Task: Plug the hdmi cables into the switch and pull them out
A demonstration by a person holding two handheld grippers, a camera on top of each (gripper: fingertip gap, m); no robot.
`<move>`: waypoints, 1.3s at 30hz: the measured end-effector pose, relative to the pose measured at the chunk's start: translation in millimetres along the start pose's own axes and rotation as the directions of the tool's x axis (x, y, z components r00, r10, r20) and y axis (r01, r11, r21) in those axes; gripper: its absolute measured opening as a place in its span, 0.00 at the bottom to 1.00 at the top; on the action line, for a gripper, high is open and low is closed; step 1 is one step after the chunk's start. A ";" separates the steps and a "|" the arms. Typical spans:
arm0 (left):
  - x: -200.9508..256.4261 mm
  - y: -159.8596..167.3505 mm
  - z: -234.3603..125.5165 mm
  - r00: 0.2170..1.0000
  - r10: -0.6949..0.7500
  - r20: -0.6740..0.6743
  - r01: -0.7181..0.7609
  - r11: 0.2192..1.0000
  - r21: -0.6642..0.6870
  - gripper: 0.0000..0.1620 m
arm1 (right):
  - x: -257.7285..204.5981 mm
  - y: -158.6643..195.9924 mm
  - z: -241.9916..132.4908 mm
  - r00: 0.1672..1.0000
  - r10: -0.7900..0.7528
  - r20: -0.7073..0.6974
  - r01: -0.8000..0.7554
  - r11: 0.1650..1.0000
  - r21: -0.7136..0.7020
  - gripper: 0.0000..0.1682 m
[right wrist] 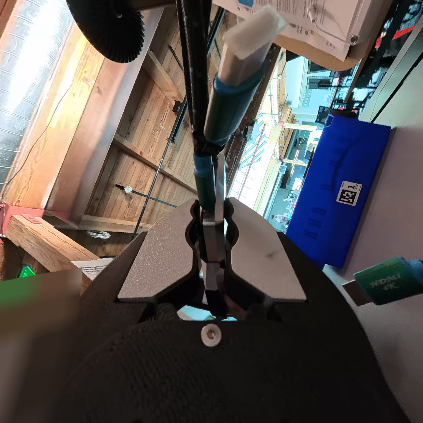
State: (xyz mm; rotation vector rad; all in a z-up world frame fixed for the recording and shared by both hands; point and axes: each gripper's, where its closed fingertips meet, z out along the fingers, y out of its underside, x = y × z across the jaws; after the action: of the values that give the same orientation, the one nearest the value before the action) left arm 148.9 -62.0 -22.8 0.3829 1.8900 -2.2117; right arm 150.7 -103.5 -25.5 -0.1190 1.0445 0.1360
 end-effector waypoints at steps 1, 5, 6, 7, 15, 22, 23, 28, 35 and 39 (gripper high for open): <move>0.6 0.0 -2.0 1.000 0.006 -0.007 -0.006 1.000 0.008 0.13 | -1.1 1.6 0.8 1.000 0.005 0.005 -0.005 1.000 -0.005 0.12; -1.0 6.5 -7.4 1.000 0.022 0.016 -0.022 1.000 0.004 0.14 | -2.7 9.7 4.4 1.000 -0.019 0.006 0.019 1.000 -0.022 0.12; -1.7 6.2 -9.1 0.999 0.022 0.024 -0.022 1.000 0.006 0.14 | -2.0 11.4 5.3 0.999 -0.031 0.010 0.031 0.999 -0.028 0.12; -2.1 5.7 -10.9 0.999 0.031 0.034 -0.032 0.999 0.005 0.13 | -1.6 13.2 6.1 0.999 -0.034 0.014 0.035 0.999 -0.038 0.12; -0.6 12.8 -18.2 0.999 0.010 0.042 -0.012 0.999 0.049 0.13 | 6.1 17.1 3.2 0.999 -0.032 -0.005 0.031 0.999 -0.032 0.12; 0.6 17.2 -24.0 0.999 0.027 0.042 -0.030 0.997 0.065 0.14 | 11.1 25.1 -0.8 0.998 -0.056 -0.038 0.055 0.998 -0.030 0.12; 0.3 17.2 -25.2 0.999 0.017 0.041 -0.020 0.998 0.066 0.14 | 11.1 25.6 -0.7 0.998 -0.049 -0.038 0.048 0.999 -0.023 0.12; 1.1 14.9 -30.8 0.996 0.079 0.048 -0.082 0.995 0.063 0.14 | 9.2 33.1 -1.1 0.996 -0.073 -0.044 0.071 0.997 -0.042 0.12; 2.5 12.3 -33.4 0.998 0.068 0.014 -0.068 0.997 0.034 0.14 | 5.2 37.7 -2.6 0.991 -0.114 -0.068 0.111 0.993 -0.047 0.12; 3.0 11.4 -35.0 0.999 0.004 -0.041 -0.004 1.000 0.004 0.14 | 3.7 40.2 -2.6 0.990 -0.123 -0.063 0.119 0.991 -0.065 0.12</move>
State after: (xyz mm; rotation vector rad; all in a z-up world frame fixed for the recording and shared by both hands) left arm 151.8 -29.3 -39.5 0.4350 1.9041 -2.2213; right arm 143.5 -64.1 -31.3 -0.2428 1.0972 0.0542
